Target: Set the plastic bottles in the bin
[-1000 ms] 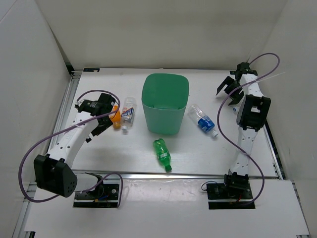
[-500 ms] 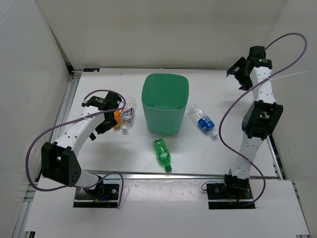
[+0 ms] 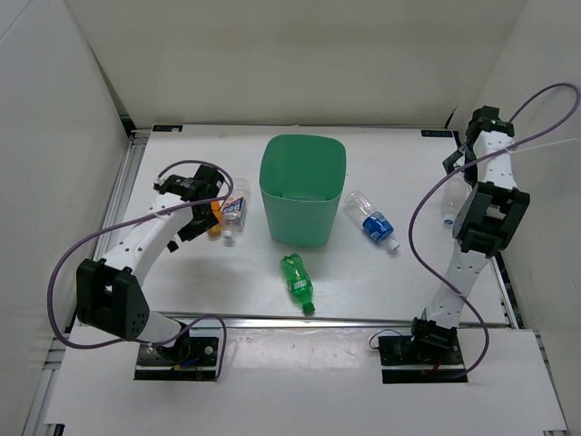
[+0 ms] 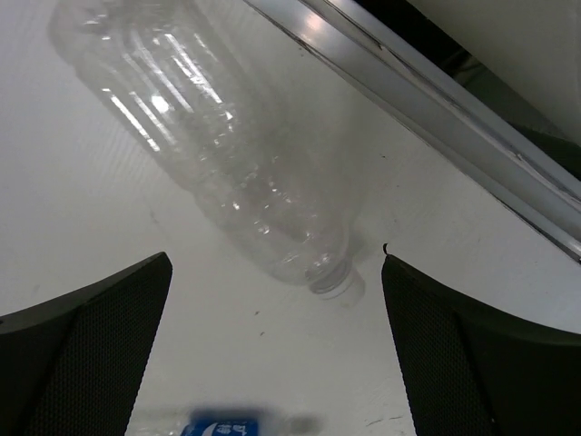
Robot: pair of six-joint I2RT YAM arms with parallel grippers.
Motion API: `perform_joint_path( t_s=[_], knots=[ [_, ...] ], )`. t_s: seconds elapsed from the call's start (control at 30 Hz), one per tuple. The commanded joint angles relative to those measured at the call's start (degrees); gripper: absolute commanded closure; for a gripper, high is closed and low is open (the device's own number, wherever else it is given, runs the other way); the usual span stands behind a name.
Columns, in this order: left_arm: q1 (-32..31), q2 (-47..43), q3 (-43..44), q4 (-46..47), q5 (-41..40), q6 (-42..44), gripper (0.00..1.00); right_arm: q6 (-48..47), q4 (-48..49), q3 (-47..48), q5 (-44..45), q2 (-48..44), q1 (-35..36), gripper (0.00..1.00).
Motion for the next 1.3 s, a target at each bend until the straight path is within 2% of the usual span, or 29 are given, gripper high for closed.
perform_joint_path(
  t_s=[0.0, 0.27, 0.43, 0.5, 0.53, 0.6, 0.63, 0.73, 0.77, 1.0, 1.1, 1.27],
  knots=[
    [-0.3, -1.2, 0.1, 1.2, -0.2, 0.4, 0.00, -1.8, -1.6, -1.1, 3.6, 1.4, -0.6, 0.00],
    [-0.3, -1.7, -1.1, -0.6, -0.7, 0.4, 0.00, -5.5, 2.3, -1.2, -2.4, 7.9, -0.6, 0.00],
    [-0.3, -2.2, -1.1, -2.8, -1.9, 0.4, 0.00, -6.1, 2.9, -1.8, -3.1, 11.4, -1.2, 0.00],
    [-0.3, -2.8, -1.1, -3.4, -1.9, 0.4, 0.00, -6.6, 3.5, -1.8, -5.0, 11.9, -1.2, 0.03],
    [-0.3, -2.8, -1.1, -3.9, -1.9, 0.4, 0.00, -7.3, 3.5, -1.8, -5.7, 11.9, -1.2, 0.11],
    [-0.3, -3.4, -1.7, -3.9, -1.9, 0.4, 0.00, -7.3, 4.0, -1.8, -6.7, 12.4, -1.2, 0.20],
    [-0.3, -3.4, -2.3, -3.9, -1.9, 0.4, 0.00, -7.3, 4.0, -1.8, -6.7, 12.4, -1.2, 0.33],
    [-0.3, -3.9, -2.9, -3.9, -1.9, -0.8, 0.00, -7.3, 4.0, -1.8, -6.7, 10.9, -1.2, 0.49],
    [-0.3, -3.9, -3.4, -3.9, -1.9, -0.8, 0.00, -7.3, 4.0, -1.8, -6.7, 10.1, -1.2, 0.59],
    [-0.3, -4.4, -4.6, -1.1, -1.3, -2.0, 0.00, -4.8, 4.0, -3.2, -10.3, 3.9, -1.2, 0.91],
    [-0.3, -4.4, -3.0, -0.6, -1.3, -2.0, 0.00, -3.4, 4.0, -3.7, -13.3, -0.1, 0.1, 1.00],
    [-0.3, -3.3, 0.9, 0.6, -1.3, -0.6, 0.00, -0.5, 4.0, -0.7, -19.3, -9.0, 6.0, 1.00]
  ],
)
